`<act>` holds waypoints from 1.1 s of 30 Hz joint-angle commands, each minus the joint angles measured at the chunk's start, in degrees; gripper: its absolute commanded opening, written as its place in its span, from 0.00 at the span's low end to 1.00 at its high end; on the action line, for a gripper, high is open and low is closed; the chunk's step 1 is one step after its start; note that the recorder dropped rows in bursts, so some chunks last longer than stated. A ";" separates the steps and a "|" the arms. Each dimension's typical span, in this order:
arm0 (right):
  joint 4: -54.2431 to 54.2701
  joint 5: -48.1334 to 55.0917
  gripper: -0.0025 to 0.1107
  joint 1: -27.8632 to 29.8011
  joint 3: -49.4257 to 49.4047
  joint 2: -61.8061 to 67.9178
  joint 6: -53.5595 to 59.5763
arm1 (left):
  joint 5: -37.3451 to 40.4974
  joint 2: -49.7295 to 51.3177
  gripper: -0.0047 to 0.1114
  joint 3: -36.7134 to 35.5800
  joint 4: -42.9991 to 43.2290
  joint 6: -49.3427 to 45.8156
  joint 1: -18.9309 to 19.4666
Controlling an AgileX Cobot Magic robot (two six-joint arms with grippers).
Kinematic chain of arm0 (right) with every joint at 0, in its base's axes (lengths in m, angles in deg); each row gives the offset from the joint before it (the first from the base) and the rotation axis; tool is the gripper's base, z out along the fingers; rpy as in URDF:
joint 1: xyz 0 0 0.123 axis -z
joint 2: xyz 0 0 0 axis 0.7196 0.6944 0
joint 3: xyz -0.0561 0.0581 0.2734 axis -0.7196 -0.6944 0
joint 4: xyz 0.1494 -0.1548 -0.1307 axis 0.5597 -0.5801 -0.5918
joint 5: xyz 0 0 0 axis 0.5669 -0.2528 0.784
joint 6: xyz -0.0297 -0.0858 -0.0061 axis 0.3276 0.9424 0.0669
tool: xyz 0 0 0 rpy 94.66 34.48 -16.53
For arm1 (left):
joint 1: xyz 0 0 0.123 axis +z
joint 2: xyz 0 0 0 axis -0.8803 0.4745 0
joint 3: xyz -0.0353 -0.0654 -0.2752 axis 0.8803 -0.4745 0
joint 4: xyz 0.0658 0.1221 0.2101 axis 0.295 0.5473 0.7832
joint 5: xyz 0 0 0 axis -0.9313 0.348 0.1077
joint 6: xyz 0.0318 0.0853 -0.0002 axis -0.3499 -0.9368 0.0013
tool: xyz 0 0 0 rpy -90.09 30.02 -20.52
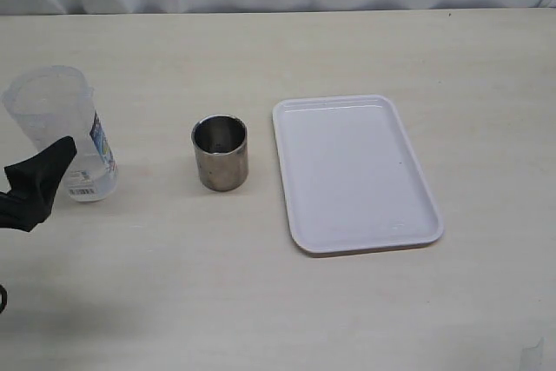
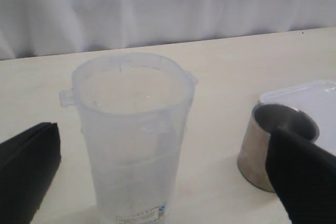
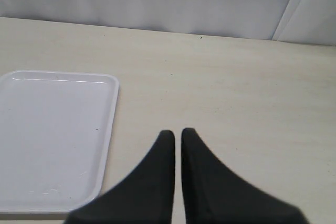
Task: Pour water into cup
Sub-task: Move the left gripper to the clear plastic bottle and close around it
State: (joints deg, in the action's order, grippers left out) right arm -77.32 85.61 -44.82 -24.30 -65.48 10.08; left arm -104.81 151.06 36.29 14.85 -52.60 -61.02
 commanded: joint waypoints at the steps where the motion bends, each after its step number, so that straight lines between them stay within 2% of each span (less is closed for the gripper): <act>1: 0.05 0.15 0.06 0.37 -0.18 -0.28 -0.06 | -2.98 3.86 0.93 -0.17 -2.94 -1.92 -0.37; 11: 0.05 0.15 0.06 0.37 -0.18 -0.28 -0.06 | -7.68 10.14 0.93 0.05 -2.96 -3.49 -0.37; 33: 0.05 0.15 0.06 0.37 -0.18 -0.28 -0.06 | -9.59 28.24 0.93 10.01 -3.05 -4.43 -0.37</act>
State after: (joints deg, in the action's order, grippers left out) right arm -77.32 85.61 -44.82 -24.30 -65.48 10.08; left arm -112.71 177.76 45.01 12.28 -56.98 -61.02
